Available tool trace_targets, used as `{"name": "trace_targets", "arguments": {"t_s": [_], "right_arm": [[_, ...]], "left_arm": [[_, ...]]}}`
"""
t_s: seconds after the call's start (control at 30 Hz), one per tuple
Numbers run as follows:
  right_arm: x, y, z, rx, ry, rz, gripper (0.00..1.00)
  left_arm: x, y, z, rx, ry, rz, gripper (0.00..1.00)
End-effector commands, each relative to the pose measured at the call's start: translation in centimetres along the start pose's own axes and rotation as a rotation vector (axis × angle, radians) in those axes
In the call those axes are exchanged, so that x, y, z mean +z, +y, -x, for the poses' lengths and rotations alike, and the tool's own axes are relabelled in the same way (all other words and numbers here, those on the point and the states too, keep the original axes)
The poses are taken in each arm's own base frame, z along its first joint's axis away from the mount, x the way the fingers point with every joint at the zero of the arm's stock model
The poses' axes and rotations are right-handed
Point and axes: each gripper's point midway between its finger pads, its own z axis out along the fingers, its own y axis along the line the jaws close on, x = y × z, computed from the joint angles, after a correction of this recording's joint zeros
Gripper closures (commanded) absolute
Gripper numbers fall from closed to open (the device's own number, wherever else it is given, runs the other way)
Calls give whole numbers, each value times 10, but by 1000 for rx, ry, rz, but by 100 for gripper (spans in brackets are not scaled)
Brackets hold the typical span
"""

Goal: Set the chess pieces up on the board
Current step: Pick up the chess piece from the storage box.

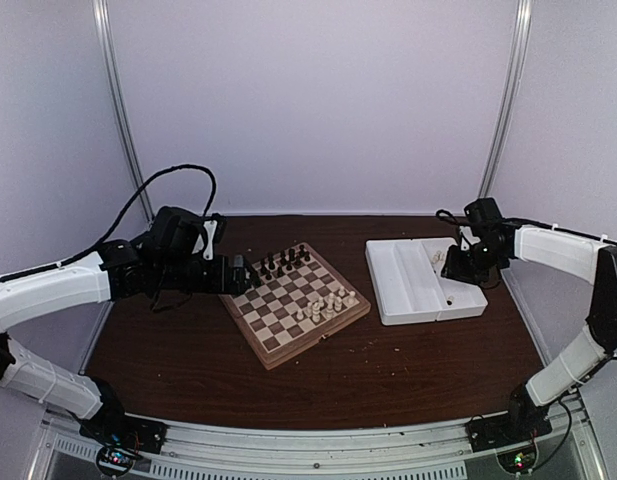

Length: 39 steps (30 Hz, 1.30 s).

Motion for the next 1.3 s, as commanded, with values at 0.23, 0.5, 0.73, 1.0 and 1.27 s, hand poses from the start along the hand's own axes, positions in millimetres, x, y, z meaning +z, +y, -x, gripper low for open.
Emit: {"name": "trace_targets", "arguments": {"t_s": [0.23, 0.5, 0.73, 1.0, 1.27], "right_arm": [[20, -14, 3, 25, 32, -80, 61], [29, -19, -7, 39, 86, -103, 61], [17, -23, -2, 25, 52, -129, 59], [16, -38, -8, 12, 99, -216, 59], [41, -44, -24, -17, 221, -243, 49]], "left_arm": [[15, 5, -16, -33, 80, 16, 2], [8, 14, -20, -12, 55, 39, 2], [6, 15, -14, 9, 33, 49, 2], [0, 16, -10, 33, 19, 57, 2], [-1, 14, 7, 60, -27, 77, 2]]}}
